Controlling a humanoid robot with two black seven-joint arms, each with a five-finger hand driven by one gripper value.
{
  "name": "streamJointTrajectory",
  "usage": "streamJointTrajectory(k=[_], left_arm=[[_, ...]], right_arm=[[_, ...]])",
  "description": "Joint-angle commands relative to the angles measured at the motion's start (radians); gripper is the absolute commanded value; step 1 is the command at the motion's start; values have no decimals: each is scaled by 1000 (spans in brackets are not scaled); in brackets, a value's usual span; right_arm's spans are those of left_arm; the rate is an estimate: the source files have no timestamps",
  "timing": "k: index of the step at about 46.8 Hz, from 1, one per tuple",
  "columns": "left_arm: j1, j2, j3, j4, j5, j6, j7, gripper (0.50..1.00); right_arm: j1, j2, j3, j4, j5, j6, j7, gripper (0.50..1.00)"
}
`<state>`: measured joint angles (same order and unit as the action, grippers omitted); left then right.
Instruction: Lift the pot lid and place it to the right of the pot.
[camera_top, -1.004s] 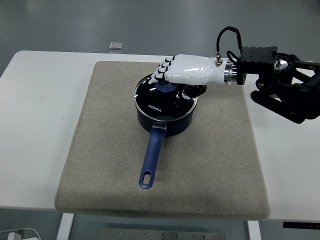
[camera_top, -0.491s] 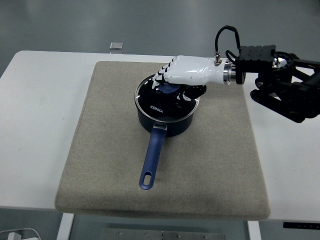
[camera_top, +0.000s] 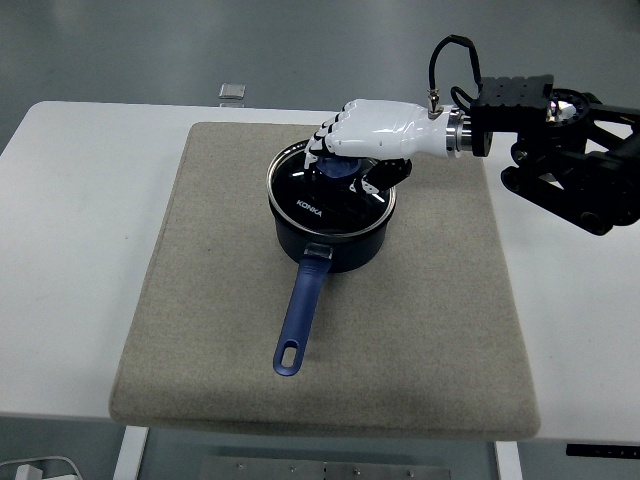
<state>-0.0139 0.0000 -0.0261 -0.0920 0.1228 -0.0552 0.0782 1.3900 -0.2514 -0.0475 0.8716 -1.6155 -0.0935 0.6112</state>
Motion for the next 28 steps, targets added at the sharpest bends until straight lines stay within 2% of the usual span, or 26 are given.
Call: streamJointTrajectory(k=[1, 28], left_arm=[[0, 0, 0, 0, 0, 0, 0, 1000], [0, 0, 0, 0, 0, 0, 0, 1000]], right_arm=[[0, 0, 0, 1, 0, 0, 0, 500], [-2, 0, 3, 6, 6, -3, 0, 500]])
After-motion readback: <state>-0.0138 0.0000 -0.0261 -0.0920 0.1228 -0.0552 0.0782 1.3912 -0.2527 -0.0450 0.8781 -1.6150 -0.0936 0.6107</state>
